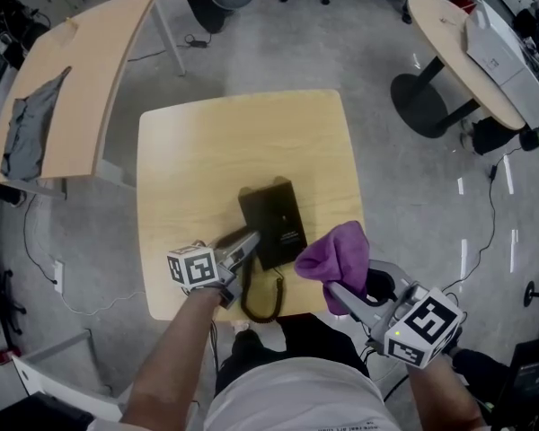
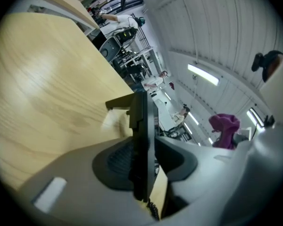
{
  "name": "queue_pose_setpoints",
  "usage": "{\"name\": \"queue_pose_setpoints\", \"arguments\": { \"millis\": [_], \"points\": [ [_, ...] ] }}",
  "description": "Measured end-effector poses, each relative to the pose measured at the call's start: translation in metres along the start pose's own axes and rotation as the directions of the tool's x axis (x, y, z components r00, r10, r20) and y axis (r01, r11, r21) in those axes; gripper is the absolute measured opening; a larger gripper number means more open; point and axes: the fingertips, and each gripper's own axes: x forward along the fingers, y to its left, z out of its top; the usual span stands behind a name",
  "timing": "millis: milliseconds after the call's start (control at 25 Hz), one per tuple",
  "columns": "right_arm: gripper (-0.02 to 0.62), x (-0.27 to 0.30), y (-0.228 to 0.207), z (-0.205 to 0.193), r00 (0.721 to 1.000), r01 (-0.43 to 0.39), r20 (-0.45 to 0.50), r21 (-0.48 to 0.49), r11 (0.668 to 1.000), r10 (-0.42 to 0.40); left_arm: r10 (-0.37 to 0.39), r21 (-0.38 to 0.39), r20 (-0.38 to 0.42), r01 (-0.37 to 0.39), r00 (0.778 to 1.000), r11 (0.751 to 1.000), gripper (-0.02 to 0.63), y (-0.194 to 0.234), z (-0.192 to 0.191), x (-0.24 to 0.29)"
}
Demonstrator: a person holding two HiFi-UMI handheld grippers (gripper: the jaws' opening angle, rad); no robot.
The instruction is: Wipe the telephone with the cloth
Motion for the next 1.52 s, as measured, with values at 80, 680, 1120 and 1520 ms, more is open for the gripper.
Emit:
{"name": "queue_pose_setpoints", "arguments": {
  "millis": [80,680,1120,1520],
  "points": [
    [0.114,0.000,0.001,0.000,1.000,0.002,0.002,-0.005,1.000,-0.002,0.001,-0.003,0.013,-0.001,1.000,1.000,0.161,-0.004,0.003,-0.003],
    [0.114,-0.007,0.062,-0.011,0.997,0.072,0.038,-0.069,0.995,-0.070,-0.091,0.228,0.111,0.063,0.990,0.972,0.119,-0.105,0.008,-0.120],
    [0.114,-0.034,0.161,-0.038,0.994,0.094,0.075,-0.161,0.982,-0.083,-0.103,0.583,-0.043,0.108,0.994,0.805,0.003,-0.202,-0.066,-0.202],
    [0.114,-0.128,0.197,-0.098,0.990,0.029,0.142,-0.257,0.966,0.008,-0.075,0.660,0.050,0.023,0.996,0.751,0.003,-0.305,-0.162,-0.220]
  ]
}}
